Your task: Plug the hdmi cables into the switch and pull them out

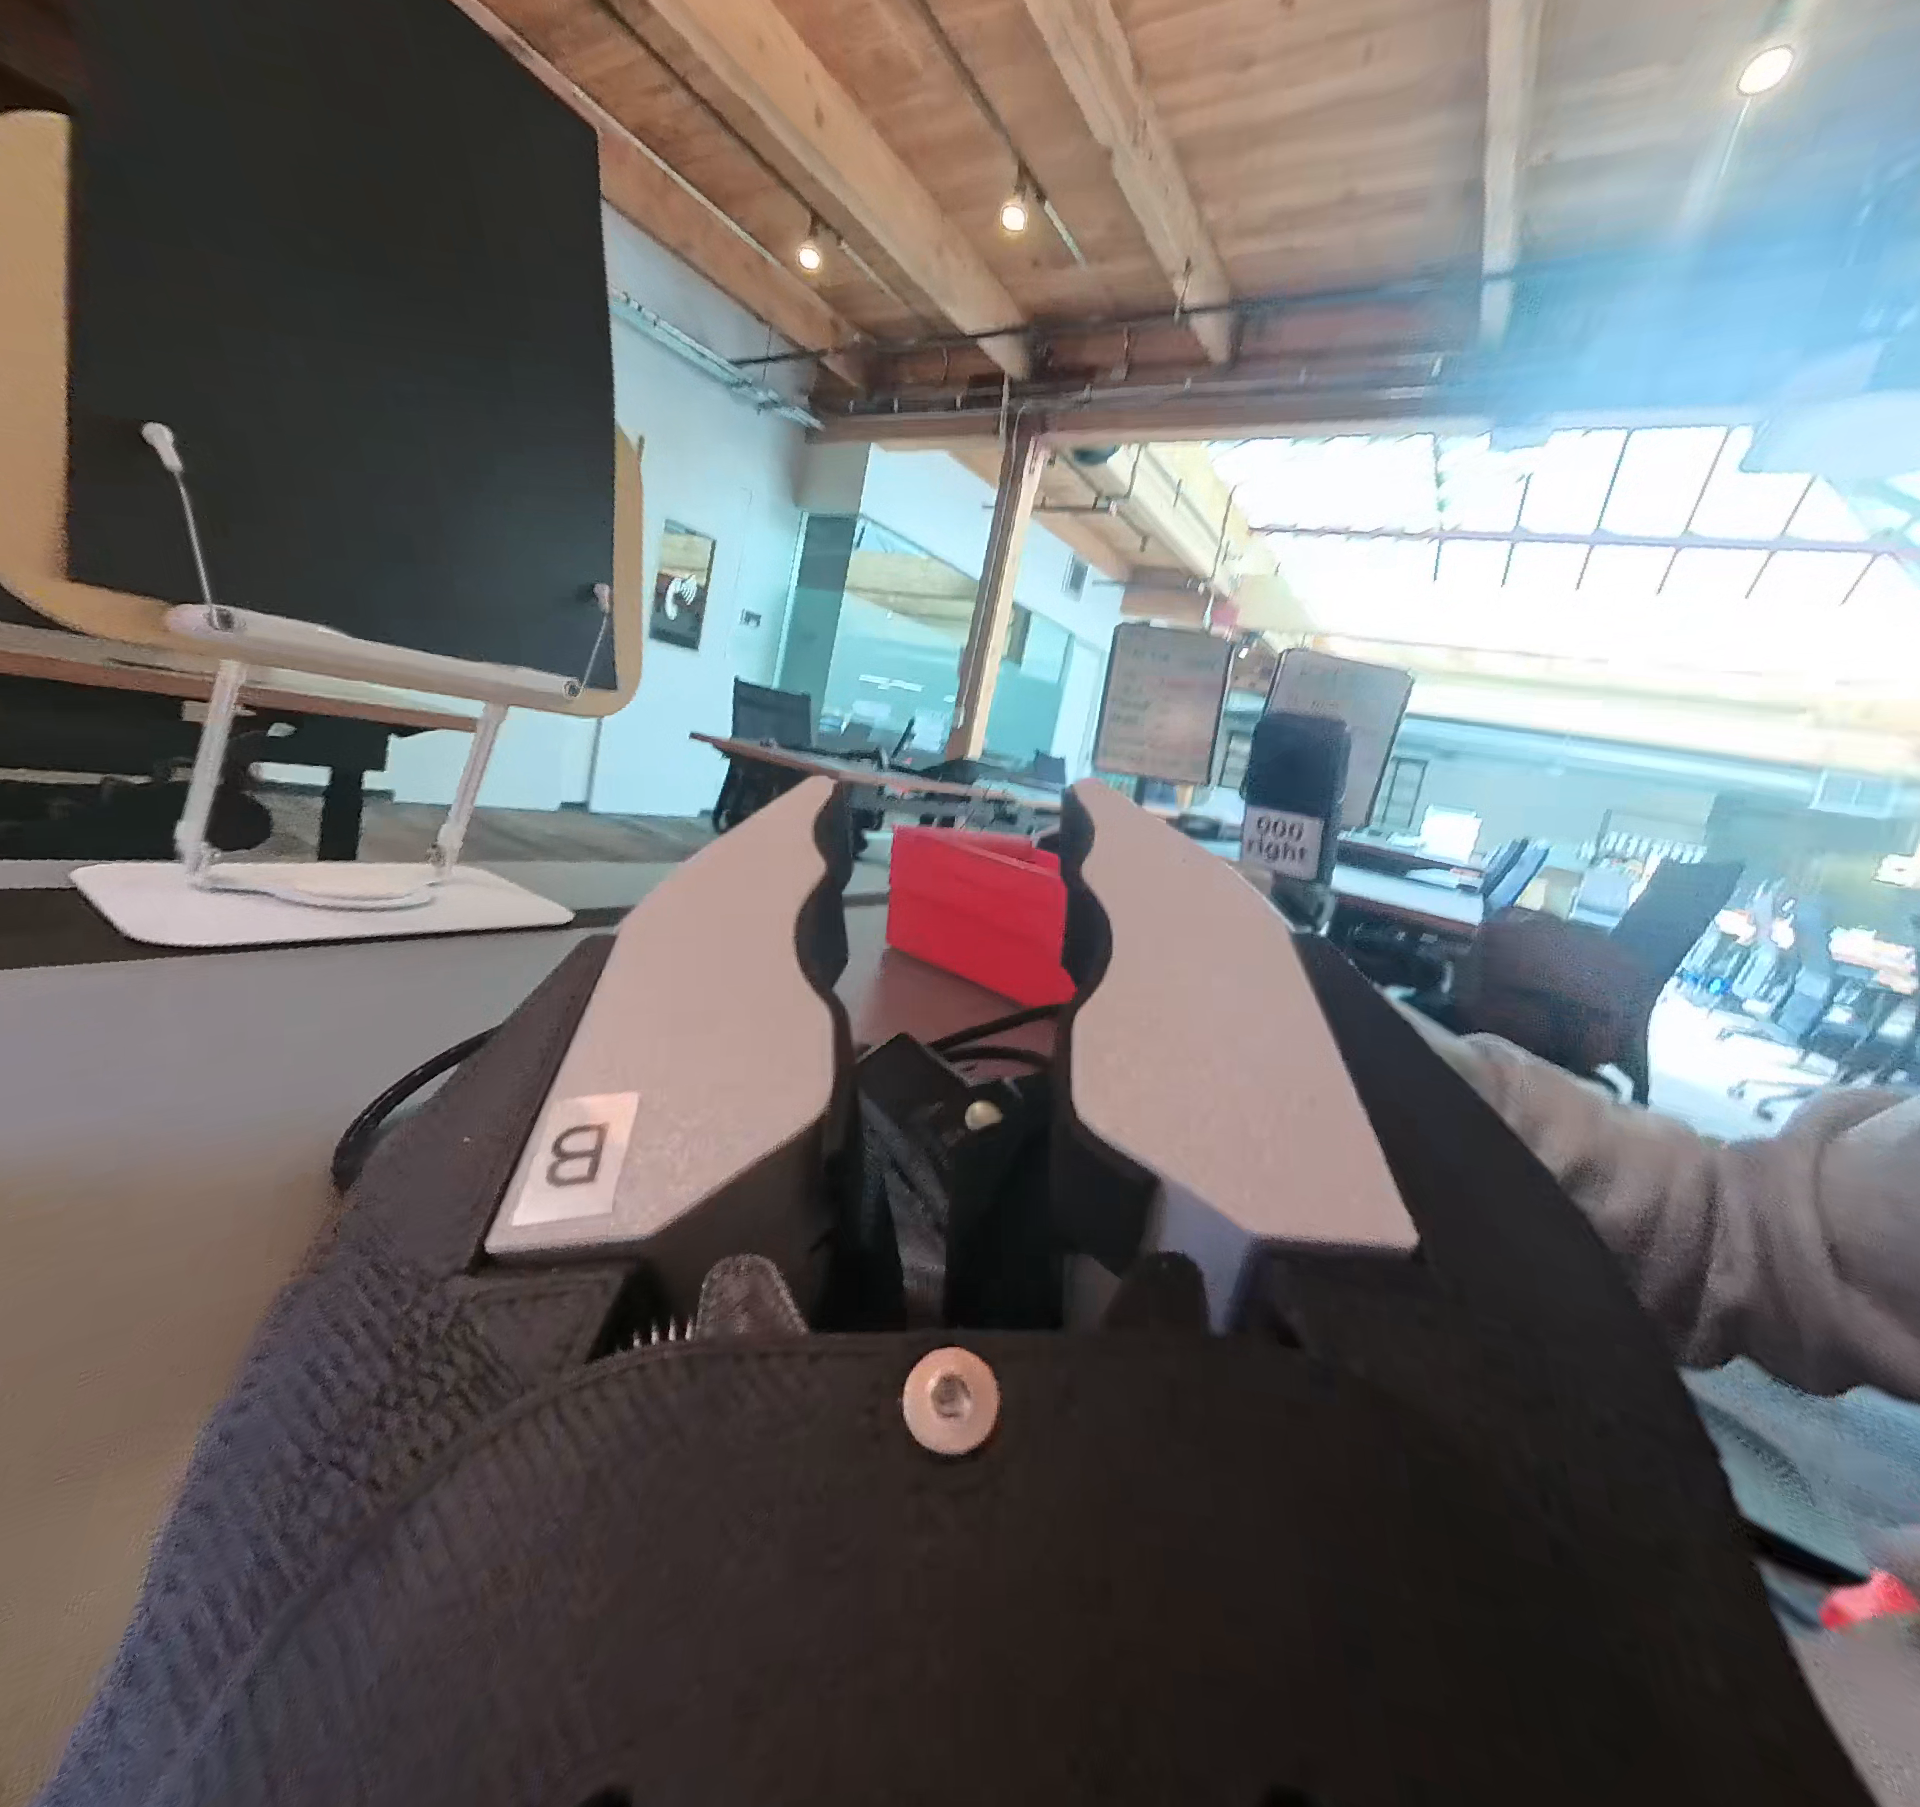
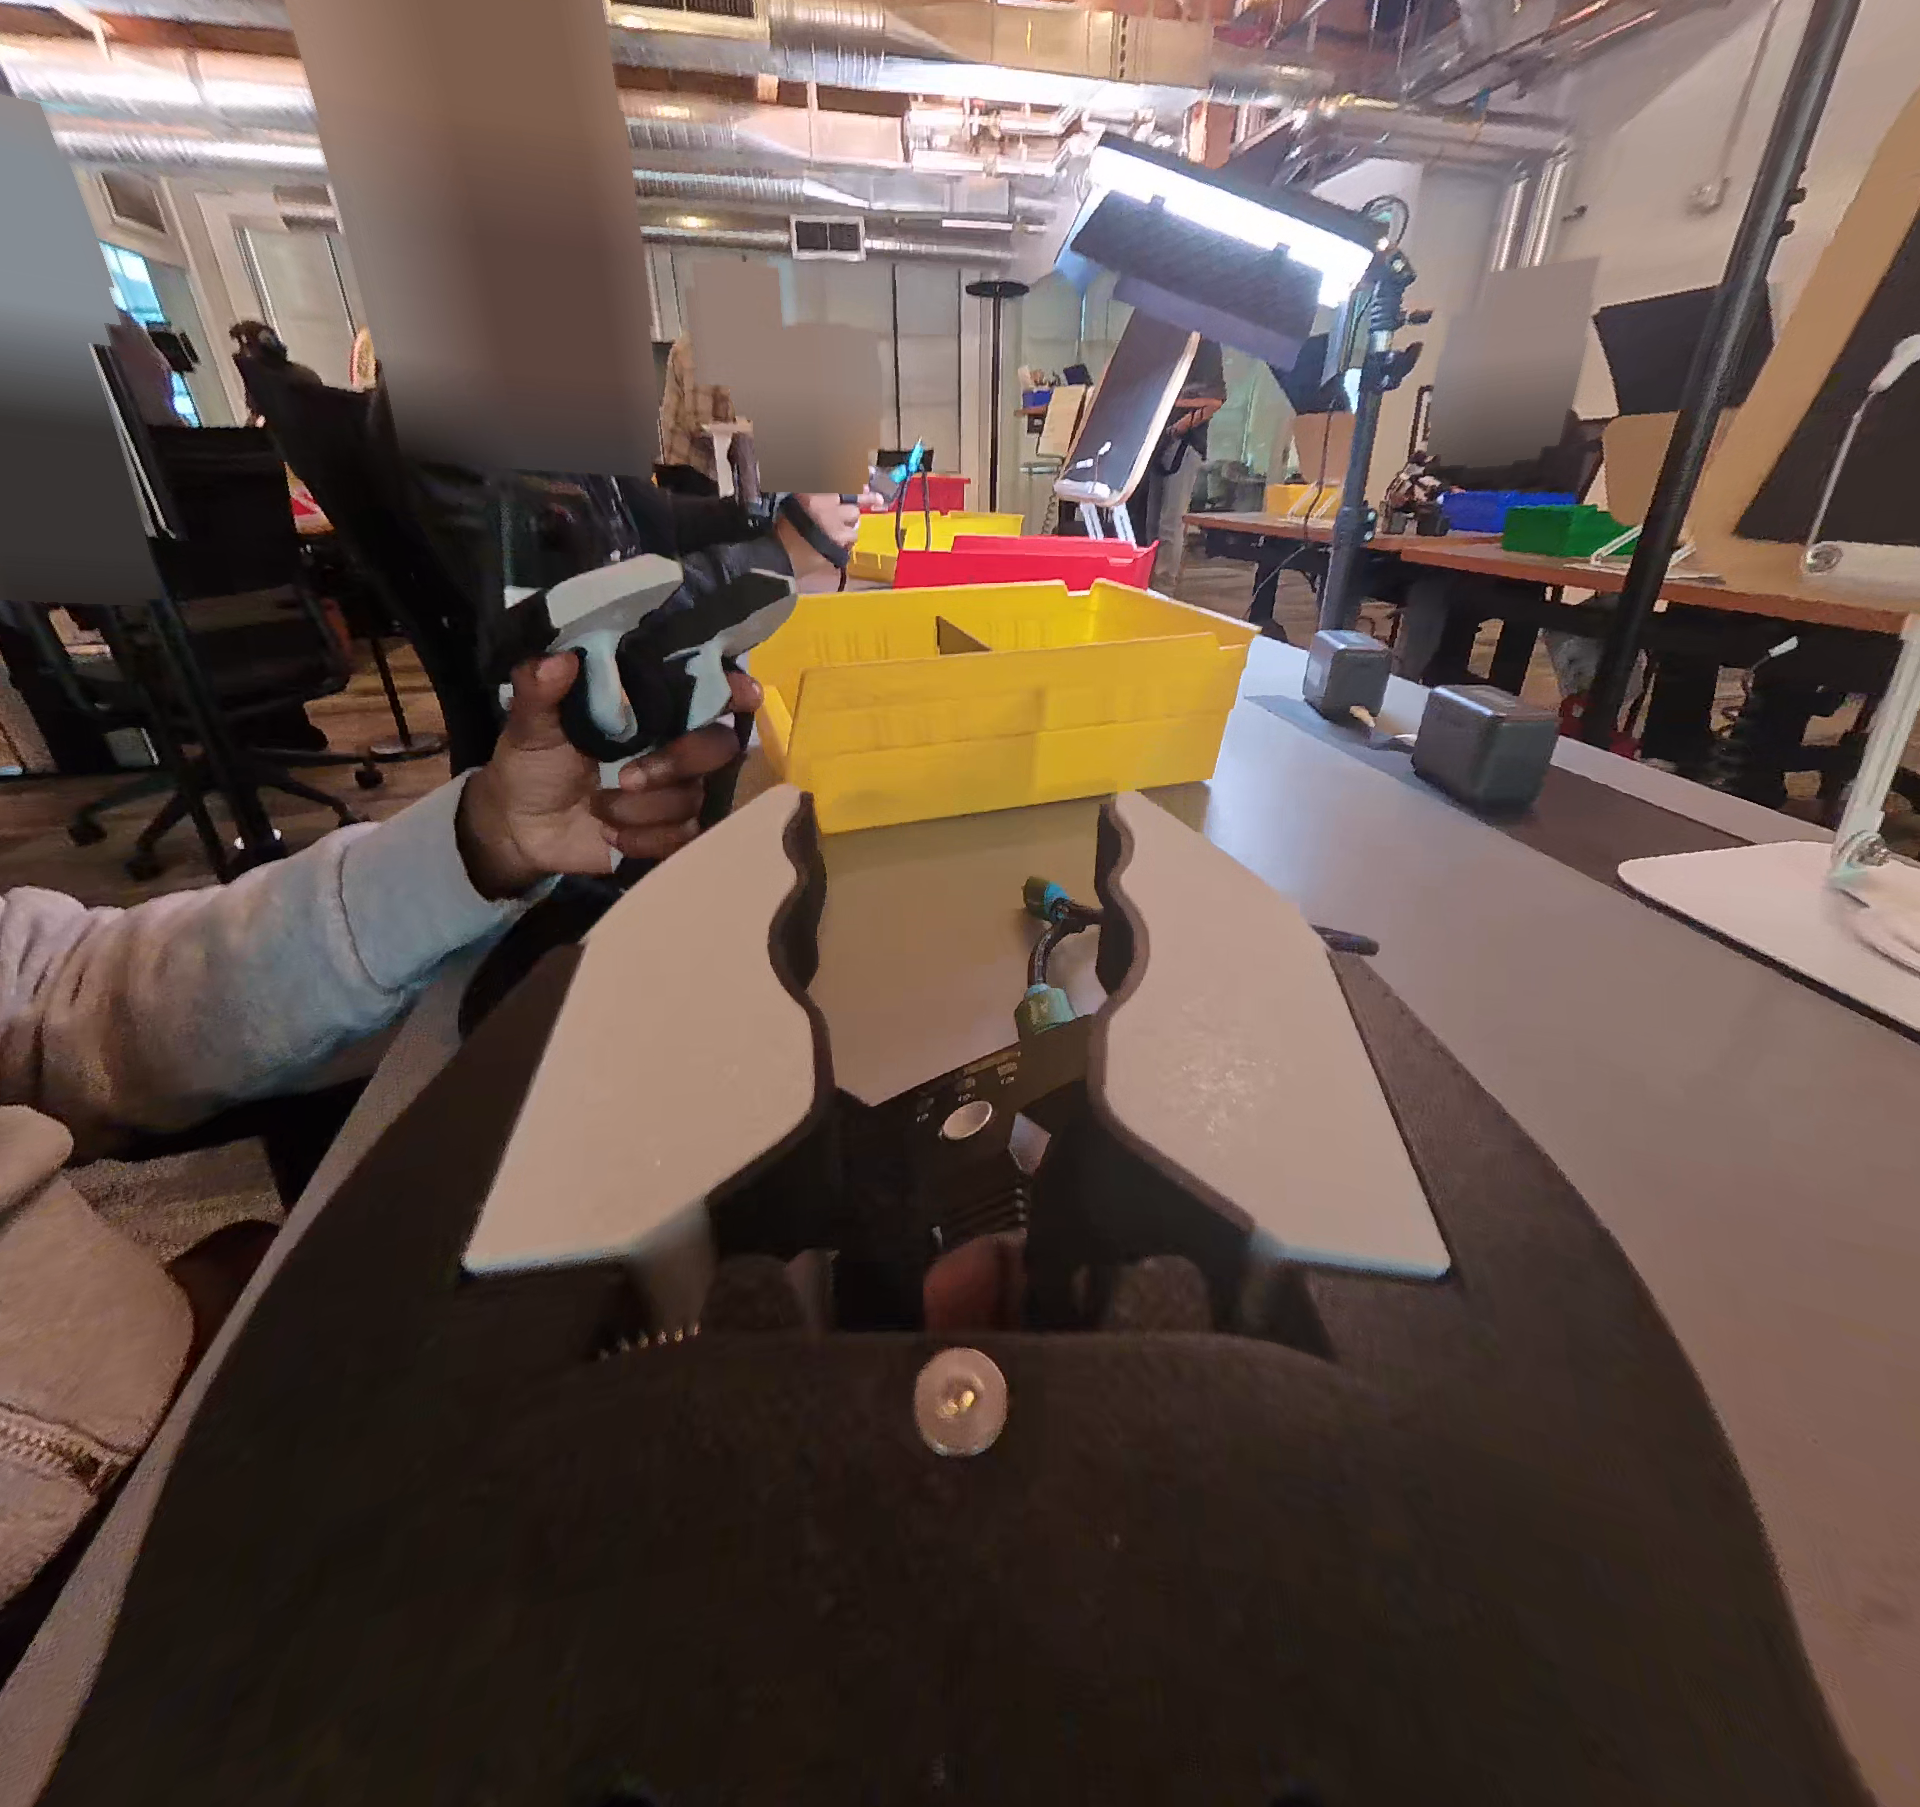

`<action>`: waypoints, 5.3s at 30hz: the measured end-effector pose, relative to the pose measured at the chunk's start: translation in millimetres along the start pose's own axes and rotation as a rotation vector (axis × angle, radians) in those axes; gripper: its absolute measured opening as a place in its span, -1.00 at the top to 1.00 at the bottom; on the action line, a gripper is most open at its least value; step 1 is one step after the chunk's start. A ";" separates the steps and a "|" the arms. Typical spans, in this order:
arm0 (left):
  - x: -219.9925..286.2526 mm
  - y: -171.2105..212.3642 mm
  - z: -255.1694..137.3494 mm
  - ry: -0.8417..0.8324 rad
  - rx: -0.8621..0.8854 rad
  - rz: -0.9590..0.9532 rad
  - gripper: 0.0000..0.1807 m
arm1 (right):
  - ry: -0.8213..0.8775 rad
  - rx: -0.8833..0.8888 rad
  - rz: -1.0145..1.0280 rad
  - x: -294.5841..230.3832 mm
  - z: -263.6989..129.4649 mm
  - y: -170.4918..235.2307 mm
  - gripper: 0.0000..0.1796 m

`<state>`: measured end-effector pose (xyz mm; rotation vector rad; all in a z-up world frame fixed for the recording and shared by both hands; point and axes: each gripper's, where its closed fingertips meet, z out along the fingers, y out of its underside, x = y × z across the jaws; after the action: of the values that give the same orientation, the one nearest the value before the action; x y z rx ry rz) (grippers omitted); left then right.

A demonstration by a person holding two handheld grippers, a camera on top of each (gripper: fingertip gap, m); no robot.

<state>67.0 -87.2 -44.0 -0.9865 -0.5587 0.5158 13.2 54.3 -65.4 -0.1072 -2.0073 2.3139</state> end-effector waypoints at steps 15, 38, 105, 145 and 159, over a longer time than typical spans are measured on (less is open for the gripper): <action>-51.9 -36.1 -62.7 -0.292 -0.423 0.235 0.60 | -0.043 -0.077 -0.090 -22.4 11.4 9.0 0.48; -275.7 -6.2 -222.4 -1.052 -1.681 0.252 0.93 | -0.034 -0.138 -0.218 -27.2 13.5 16.0 0.50; 29.2 14.2 32.5 -0.045 -0.441 0.524 0.66 | -0.057 0.059 -0.053 -55.4 44.5 14.3 0.82; 8.8 43.2 27.3 -0.169 -0.661 1.600 1.00 | 0.069 -0.100 -0.463 -62.0 52.3 29.0 0.69; -25.5 13.3 8.1 -0.253 -0.547 1.069 1.00 | 0.043 0.011 -0.273 -55.2 47.2 14.9 0.61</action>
<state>40.7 -92.2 -57.2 -1.7478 -0.3570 1.5039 63.1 0.0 -73.3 0.1097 -1.8564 2.1342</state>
